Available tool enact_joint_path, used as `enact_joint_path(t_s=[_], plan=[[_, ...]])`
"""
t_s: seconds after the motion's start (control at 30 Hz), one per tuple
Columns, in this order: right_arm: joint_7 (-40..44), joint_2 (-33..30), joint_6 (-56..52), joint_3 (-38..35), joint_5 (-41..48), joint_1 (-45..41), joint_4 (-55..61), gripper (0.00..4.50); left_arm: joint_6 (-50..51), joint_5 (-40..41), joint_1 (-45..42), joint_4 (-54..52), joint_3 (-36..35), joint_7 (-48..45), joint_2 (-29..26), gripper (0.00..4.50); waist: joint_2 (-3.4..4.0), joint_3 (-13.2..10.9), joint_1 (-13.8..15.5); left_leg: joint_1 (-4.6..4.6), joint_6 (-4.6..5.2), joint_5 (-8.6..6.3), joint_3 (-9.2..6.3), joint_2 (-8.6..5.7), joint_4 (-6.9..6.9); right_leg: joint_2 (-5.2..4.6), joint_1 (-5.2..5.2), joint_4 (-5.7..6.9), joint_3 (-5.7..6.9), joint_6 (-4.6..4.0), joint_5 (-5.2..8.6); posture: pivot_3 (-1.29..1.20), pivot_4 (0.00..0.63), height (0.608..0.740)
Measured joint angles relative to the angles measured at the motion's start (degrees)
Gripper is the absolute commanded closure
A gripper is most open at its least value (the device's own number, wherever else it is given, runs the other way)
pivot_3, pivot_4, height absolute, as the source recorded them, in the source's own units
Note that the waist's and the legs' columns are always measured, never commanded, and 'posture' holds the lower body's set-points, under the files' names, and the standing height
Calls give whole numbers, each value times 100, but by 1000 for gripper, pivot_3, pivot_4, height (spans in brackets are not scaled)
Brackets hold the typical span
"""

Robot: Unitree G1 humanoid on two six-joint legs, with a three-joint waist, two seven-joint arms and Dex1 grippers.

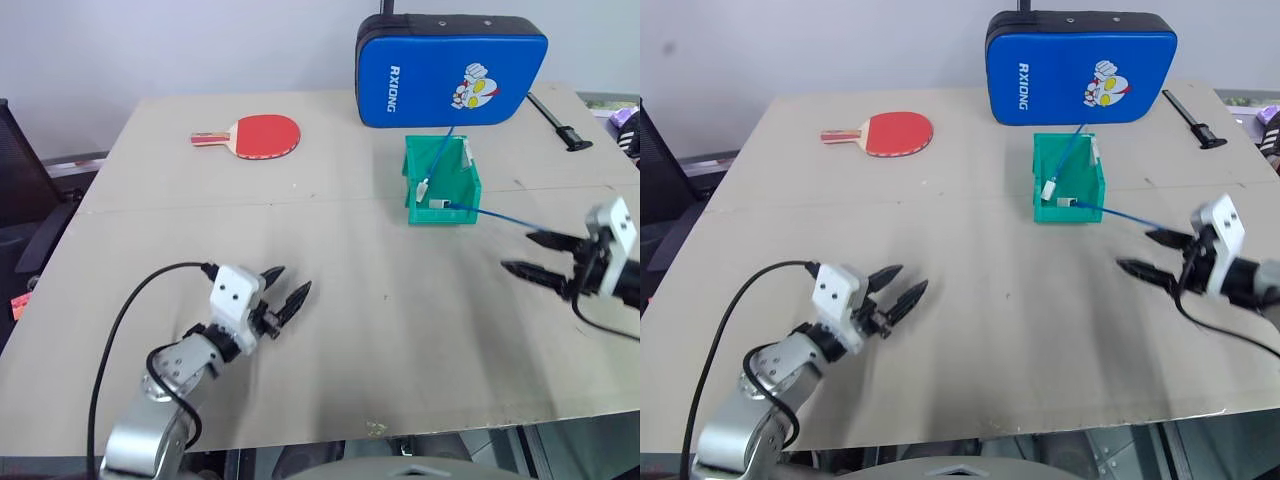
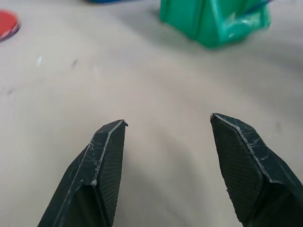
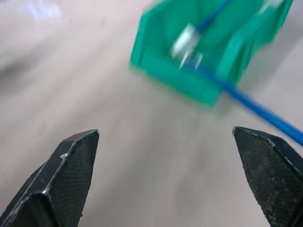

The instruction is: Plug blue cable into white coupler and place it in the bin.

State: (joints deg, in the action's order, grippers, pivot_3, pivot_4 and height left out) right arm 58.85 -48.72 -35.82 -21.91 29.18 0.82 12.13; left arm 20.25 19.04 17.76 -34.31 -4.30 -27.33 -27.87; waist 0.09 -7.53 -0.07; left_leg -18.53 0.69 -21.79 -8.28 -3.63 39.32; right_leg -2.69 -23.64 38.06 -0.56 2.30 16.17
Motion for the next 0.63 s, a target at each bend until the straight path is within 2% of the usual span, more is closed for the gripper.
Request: enact_joint_path(t_s=[0.07,0.2,0.27,0.4,0.63], plan=[[147,174,567,-83,-179,662,-35,28,-91,-163,302,58,24,-1,1,1573,5,-4,21,6,2,-1,4,-1,-7,-1,6,-1,-7,2,-8,0,150,740],[479,1299,1995,-84,-164,1691,123,28,-290,-342,841,13,58,-8,19,1573,9,-7,79,18,5,-3,5,7,-14,6,14,-5,-11,-2,-13,0,150,740],[585,1382,2370,15,-164,1768,119,28,-288,-418,855,-1,101,-24,-8,1573,29,-15,73,27,12,-7,9,-2,-16,4,15,-8,-29,-5,-31,0,150,740],[522,1465,2628,114,-158,1635,83,28,-326,-401,824,0,110,-148,-1,1573,18,-19,83,76,14,-9,7,-2,-18,6,65,-13,-25,-10,-38,0,150,740],[428,1528,2737,355,-142,1563,-95,28,-322,-269,677,1,101,-265,38,1573,19,-19,86,73,14,-9,2,0,-22,8,61,-21,-21,-9,-37,0,150,740]])
